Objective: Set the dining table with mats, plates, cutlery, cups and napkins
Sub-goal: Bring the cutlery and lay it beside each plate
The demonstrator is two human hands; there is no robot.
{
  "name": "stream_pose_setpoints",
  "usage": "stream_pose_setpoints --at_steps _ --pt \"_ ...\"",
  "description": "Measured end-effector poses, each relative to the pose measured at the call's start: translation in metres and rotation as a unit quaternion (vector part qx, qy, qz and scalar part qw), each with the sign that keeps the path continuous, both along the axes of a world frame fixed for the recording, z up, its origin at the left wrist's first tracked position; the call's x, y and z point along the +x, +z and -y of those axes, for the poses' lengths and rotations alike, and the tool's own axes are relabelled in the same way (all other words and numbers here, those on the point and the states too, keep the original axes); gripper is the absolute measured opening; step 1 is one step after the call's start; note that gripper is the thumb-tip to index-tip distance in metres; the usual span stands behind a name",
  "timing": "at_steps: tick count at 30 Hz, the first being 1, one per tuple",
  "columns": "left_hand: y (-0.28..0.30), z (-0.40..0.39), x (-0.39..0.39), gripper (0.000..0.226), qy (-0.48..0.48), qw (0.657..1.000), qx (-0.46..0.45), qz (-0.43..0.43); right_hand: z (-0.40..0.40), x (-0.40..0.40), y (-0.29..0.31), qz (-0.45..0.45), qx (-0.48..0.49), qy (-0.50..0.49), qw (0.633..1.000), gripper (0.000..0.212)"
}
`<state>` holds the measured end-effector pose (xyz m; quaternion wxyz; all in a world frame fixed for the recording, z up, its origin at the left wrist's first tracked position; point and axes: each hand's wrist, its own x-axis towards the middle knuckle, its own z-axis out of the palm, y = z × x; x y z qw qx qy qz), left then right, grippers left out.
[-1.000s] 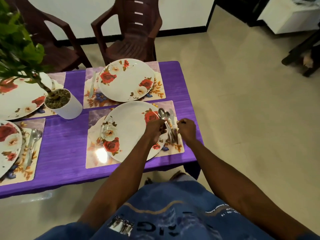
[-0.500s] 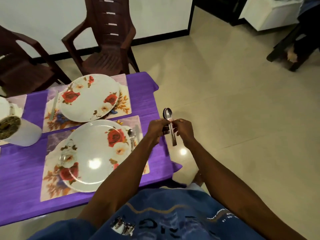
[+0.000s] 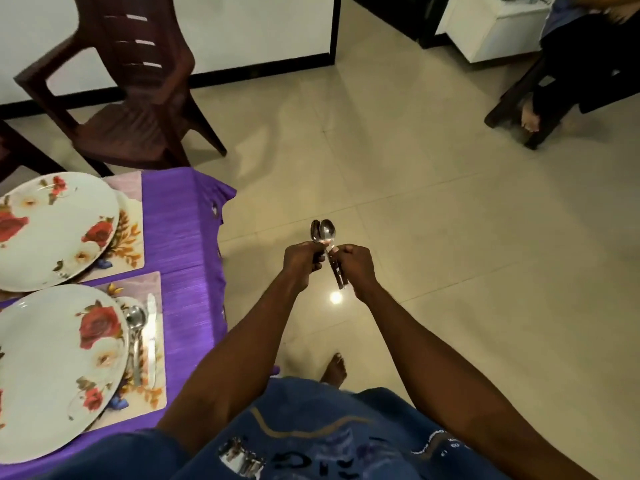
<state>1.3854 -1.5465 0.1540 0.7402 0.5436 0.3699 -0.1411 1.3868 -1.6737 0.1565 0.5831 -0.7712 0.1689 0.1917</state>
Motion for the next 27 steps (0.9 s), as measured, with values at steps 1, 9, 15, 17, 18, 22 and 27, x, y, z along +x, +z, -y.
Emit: stream_pose_setpoints --at_steps 1,9,15,17,18,22,27 --pt "-0.002 0.003 0.007 0.015 -0.001 1.000 0.001 -0.002 0.004 0.006 -0.001 0.001 0.000 -0.014 1.000 0.019" --pt "-0.015 -0.012 0.069 0.006 -0.022 1.000 -0.001 -0.004 -0.009 0.090 -0.011 -0.014 0.013 0.016 1.000 0.019" --pt "-0.031 -0.069 0.148 0.015 0.027 0.999 0.001 -0.017 -0.073 0.181 -0.026 -0.017 -0.014 0.072 0.997 0.021" --pt "-0.031 -0.099 0.180 0.022 0.038 0.999 0.003 -0.015 -0.099 0.214 -0.026 -0.024 -0.015 0.092 0.995 0.019" --pt "-0.031 -0.116 0.196 0.024 0.045 0.999 0.010 -0.015 -0.113 0.230 -0.025 -0.029 -0.018 0.104 0.994 0.018" --pt "-0.023 -0.194 0.251 0.020 0.108 0.993 0.040 0.004 -0.187 0.295 -0.022 -0.040 -0.027 0.163 0.986 0.016" --pt "-0.015 -0.277 0.290 0.020 0.226 0.973 0.033 0.004 -0.296 0.357 -0.022 -0.027 -0.035 0.267 0.963 0.009"
